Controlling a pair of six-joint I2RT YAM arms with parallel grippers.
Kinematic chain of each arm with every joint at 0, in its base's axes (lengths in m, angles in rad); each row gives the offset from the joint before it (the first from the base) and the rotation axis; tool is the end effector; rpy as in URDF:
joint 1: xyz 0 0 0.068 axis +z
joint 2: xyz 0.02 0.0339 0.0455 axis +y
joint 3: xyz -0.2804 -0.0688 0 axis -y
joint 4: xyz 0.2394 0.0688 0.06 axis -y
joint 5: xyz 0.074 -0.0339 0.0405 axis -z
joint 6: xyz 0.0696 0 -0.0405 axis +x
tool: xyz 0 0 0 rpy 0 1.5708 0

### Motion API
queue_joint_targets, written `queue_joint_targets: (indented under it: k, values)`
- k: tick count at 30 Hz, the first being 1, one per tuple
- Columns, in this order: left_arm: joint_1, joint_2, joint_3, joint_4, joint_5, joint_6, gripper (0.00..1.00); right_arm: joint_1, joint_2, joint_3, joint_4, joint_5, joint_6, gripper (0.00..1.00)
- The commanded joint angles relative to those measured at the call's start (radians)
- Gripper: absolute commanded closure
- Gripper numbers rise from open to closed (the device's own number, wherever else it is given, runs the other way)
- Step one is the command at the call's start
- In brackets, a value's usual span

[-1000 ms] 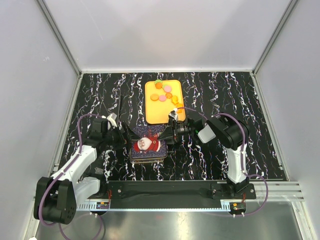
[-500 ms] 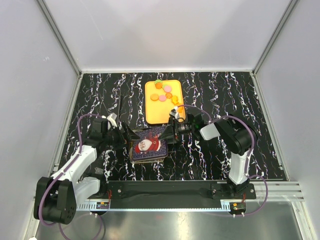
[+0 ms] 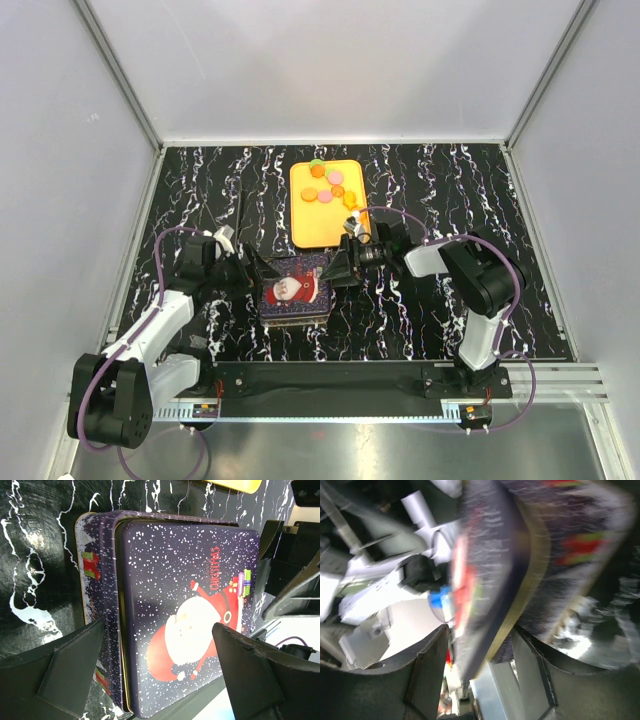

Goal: Pack the cookies

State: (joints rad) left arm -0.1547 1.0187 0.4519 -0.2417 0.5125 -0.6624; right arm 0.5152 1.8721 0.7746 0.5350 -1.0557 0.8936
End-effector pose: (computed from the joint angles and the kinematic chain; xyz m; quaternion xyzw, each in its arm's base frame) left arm 0.1925 -0.0646 0.1769 -0.1342 0.8928 -0.3589 0.2368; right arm 0.2811 0.2288 0.1378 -0.0967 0.7887 0.6063 0.0324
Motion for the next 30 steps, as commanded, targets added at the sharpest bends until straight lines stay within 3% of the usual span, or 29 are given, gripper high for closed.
queue_joint_targets:
  k: [1, 17, 27, 30]
  values:
    - [-0.005, 0.001, 0.018, 0.050, 0.026, 0.015, 0.04, -0.018, -0.004, -0.018, -0.190, 0.140, -0.127, 0.39]
    - [-0.008, -0.009, 0.016, 0.047, 0.031, 0.014, 0.04, -0.020, -0.128, -0.006, -0.309, 0.232, -0.165, 0.39]
    - [-0.025, -0.003, 0.004, 0.064, 0.024, 0.001, 0.04, 0.034, -0.110, 0.051, -0.365, 0.284, -0.180, 0.39]
    - [-0.034, -0.006, -0.002, 0.070, 0.023, -0.003, 0.04, 0.040, -0.105, 0.054, -0.366, 0.299, -0.173, 0.46]
